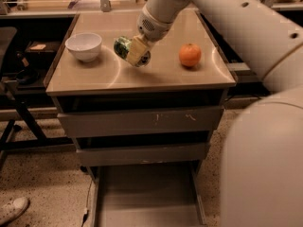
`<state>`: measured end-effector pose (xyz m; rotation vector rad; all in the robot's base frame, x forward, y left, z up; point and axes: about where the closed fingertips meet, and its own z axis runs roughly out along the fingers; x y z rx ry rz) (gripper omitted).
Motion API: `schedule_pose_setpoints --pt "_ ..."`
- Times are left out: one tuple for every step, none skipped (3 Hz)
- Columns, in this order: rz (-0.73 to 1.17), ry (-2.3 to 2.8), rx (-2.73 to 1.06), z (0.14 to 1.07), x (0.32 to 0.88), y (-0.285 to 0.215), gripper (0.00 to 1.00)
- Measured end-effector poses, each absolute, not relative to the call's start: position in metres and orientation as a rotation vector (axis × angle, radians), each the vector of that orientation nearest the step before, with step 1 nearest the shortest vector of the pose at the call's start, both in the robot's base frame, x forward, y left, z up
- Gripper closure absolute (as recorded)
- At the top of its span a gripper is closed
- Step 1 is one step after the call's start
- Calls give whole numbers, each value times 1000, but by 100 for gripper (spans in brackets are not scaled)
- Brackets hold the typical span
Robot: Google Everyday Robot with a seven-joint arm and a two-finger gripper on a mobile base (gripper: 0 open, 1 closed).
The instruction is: Place green can into bottom drawer
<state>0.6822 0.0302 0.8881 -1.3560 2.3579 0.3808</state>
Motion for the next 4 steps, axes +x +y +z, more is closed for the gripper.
schedule_pose_setpoints --pt "383 2365 -1318 892 634 8 100" --pt "383 2437 -1351 857 605 -3 100" --pt "395 2418 -1340 863 604 -1 100" --pt "380 2434 -1248 878 576 -11 100"
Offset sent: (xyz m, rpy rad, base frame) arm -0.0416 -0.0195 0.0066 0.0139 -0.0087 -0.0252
